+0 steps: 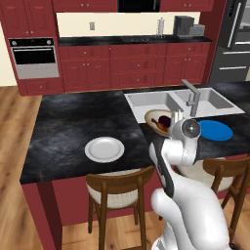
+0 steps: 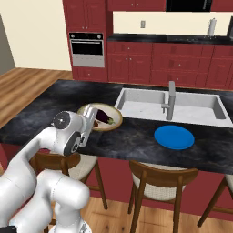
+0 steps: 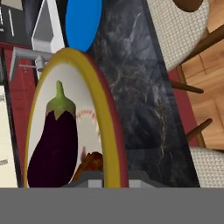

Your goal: Pick the chicken drumstick and eggplant from their plates and place them in the bowl. Then put the bowl in the fridge.

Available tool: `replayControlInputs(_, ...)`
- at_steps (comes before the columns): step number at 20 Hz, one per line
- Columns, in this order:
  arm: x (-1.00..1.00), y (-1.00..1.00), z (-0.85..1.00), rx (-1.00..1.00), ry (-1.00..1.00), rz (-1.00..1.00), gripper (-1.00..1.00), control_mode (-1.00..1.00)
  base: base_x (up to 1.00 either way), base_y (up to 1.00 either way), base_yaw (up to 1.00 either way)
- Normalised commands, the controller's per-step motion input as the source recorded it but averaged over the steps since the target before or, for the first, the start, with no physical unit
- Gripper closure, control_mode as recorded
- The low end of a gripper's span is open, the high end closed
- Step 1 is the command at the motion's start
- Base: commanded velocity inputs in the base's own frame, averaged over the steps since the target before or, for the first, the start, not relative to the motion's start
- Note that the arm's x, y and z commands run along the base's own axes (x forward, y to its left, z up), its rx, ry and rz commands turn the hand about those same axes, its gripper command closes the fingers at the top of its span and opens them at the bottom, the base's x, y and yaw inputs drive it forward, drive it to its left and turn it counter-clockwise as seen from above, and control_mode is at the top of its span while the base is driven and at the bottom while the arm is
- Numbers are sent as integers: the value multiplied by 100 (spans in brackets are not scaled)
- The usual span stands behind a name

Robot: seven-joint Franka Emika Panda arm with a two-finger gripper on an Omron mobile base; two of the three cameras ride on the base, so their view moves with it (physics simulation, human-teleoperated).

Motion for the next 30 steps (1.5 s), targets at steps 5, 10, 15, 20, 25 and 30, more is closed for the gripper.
replayControlInputs(5, -28, 9, -5, -1, -4, 1, 100, -100, 0, 0, 0)
replayControlInputs(10, -20, 4, -8, -6, 7, 5, 100, -100, 0, 0, 0)
replayControlInputs(15, -14, 2, -16, -1, 2, 10, 100, -100, 0, 0, 0)
replayControlInputs(20, -3, 1, -2, 0, 0, 2, 100, -100, 0, 0, 0)
replayControlInputs(25, 0, 0, 0, 0, 0, 0, 100, -100, 0, 0, 0)
replayControlInputs(30, 0, 0, 0, 0, 0, 0, 100, -100, 0, 0, 0)
